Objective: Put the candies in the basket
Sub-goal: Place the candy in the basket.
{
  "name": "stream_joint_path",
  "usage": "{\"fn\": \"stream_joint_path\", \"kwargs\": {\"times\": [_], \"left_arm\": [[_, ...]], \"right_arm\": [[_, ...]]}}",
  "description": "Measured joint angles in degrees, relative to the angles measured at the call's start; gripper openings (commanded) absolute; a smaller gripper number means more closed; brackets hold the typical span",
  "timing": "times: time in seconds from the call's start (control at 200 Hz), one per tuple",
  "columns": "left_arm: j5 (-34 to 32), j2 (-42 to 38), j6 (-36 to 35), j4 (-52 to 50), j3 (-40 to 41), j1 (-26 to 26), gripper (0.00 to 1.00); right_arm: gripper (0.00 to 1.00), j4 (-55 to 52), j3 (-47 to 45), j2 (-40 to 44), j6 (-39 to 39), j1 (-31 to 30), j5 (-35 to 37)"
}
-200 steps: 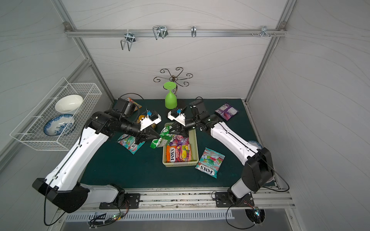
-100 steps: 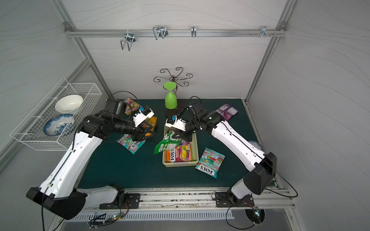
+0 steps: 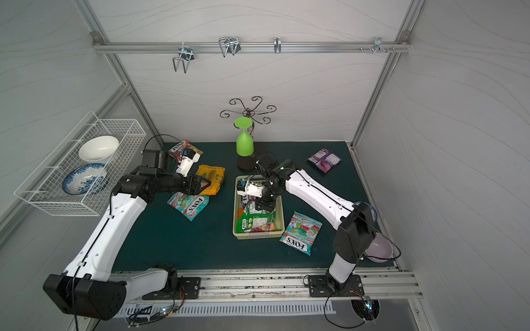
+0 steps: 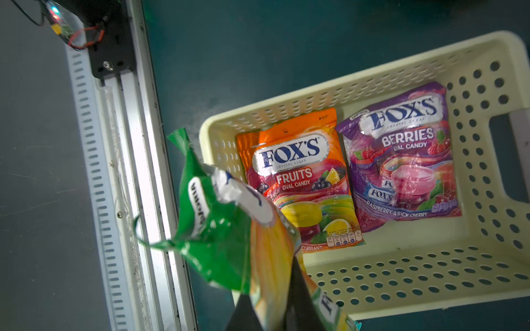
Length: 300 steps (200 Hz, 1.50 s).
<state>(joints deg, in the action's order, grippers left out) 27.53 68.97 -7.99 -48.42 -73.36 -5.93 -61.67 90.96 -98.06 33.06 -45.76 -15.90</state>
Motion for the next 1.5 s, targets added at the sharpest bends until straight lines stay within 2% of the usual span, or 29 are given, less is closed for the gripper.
{"fn": "stream_joint_path", "kwargs": {"times": [0.205,0.4,0.51,0.67,0.755,0.851,1.031,1.256,1.316,1.501], "left_arm": [[-1.2,0.0,1.4,1.7,0.4,0.7,0.66],[-1.3,0.0,1.9,2.4,0.8,1.1,0.66],[-1.3,0.0,2.2,2.5,0.9,1.2,0.66],[-1.4,0.0,2.3,2.6,0.9,1.7,0.66],[-1.4,0.0,2.4,2.9,0.9,1.8,0.66],[-1.4,0.0,2.5,3.2,1.0,1.9,0.66],[-1.4,0.0,2.7,3.5,1.2,2.2,0.66],[-1.4,0.0,3.0,3.9,1.8,3.0,0.66],[-1.3,0.0,3.2,4.1,2.0,3.3,0.66],[-1.2,0.0,3.8,4.4,2.3,4.1,0.66]], "right_arm": [[0.00,-1.4,2.7,-6.6,-4.8,0.0,2.0],[0.00,-2.5,4.2,-9.4,-7.3,-0.2,2.1],[0.05,-2.7,4.5,-10.5,-8.0,-0.6,2.2],[0.16,-2.7,4.9,-13.2,-8.2,-1.7,2.4],[0.34,-2.5,5.6,-14.6,-8.1,-2.4,3.0],[0.45,-2.2,5.6,-15.5,-8.0,-2.8,5.4],[0.52,-0.5,5.1,-14.1,-8.1,-2.6,10.1],[0.52,3.4,0.4,-5.6,-10.3,-2.0,12.8],[0.48,4.8,-1.1,-3.6,-11.8,-1.8,13.9],[0.40,7.6,-3.8,-3.1,-22.2,-1.8,18.3]]}}
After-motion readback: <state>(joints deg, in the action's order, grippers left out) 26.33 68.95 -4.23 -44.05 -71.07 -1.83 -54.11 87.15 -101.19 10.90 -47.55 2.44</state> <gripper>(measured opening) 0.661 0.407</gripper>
